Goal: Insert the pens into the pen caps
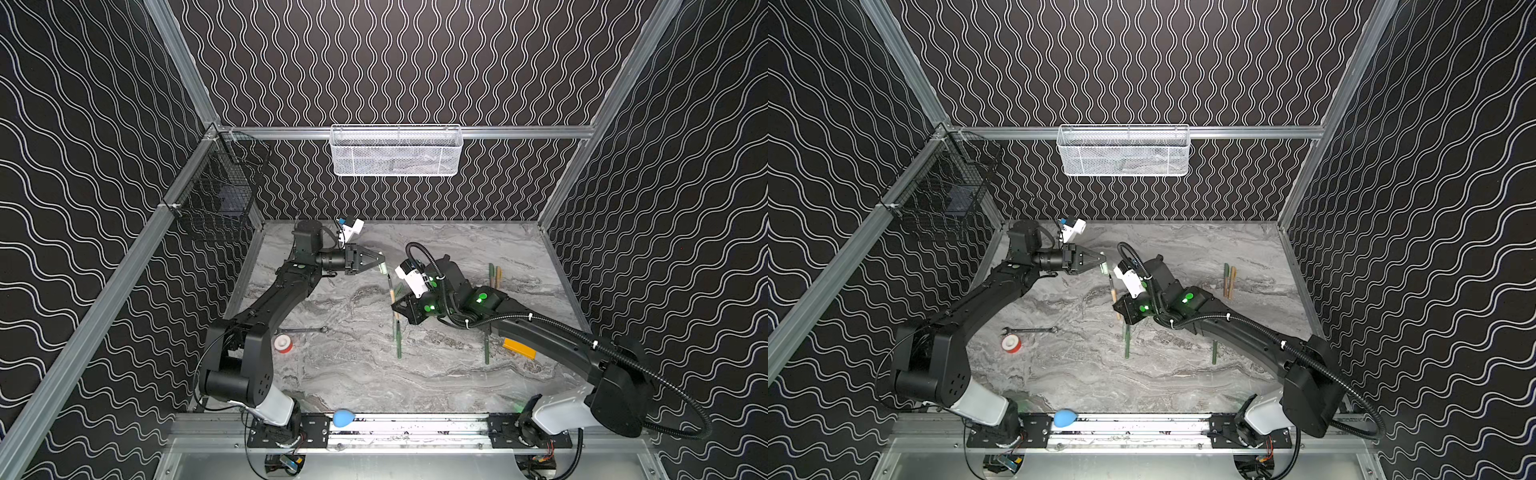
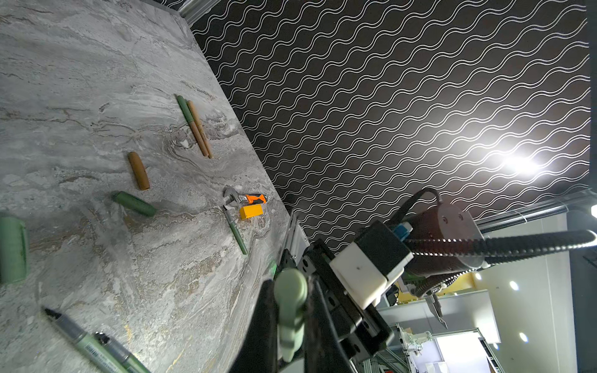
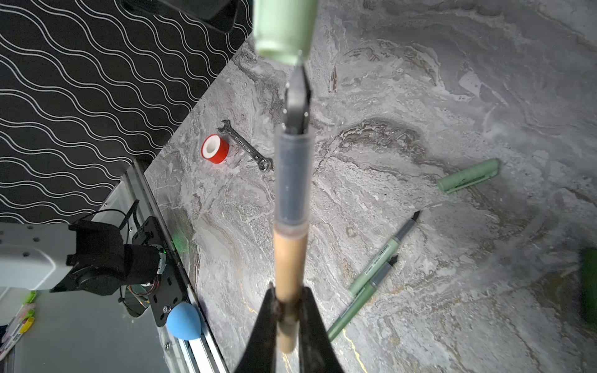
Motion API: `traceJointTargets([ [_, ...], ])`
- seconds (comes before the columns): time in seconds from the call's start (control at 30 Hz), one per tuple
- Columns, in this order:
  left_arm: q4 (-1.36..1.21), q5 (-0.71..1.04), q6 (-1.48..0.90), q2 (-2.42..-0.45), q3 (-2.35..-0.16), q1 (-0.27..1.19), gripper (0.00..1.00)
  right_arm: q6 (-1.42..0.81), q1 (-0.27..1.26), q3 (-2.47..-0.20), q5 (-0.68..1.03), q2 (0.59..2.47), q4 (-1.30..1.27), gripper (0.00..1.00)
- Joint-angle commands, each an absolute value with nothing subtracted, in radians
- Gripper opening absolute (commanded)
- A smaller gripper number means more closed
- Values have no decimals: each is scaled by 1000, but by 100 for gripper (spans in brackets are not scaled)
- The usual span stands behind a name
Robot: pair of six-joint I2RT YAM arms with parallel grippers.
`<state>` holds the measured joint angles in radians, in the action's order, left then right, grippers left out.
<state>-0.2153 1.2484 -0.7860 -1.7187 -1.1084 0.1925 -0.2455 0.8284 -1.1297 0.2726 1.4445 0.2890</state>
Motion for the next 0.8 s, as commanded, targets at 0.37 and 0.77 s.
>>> traceJointTargets([
  [0.37, -270, 1248, -806, -1732, -1119, 187, 0, -236, 830, -1140, 290, 1450, 290, 8],
  [0.77, -93, 1239, -659, -1717, -1129, 187, 0, -229, 829, -1150, 290, 1459, 295, 8],
])
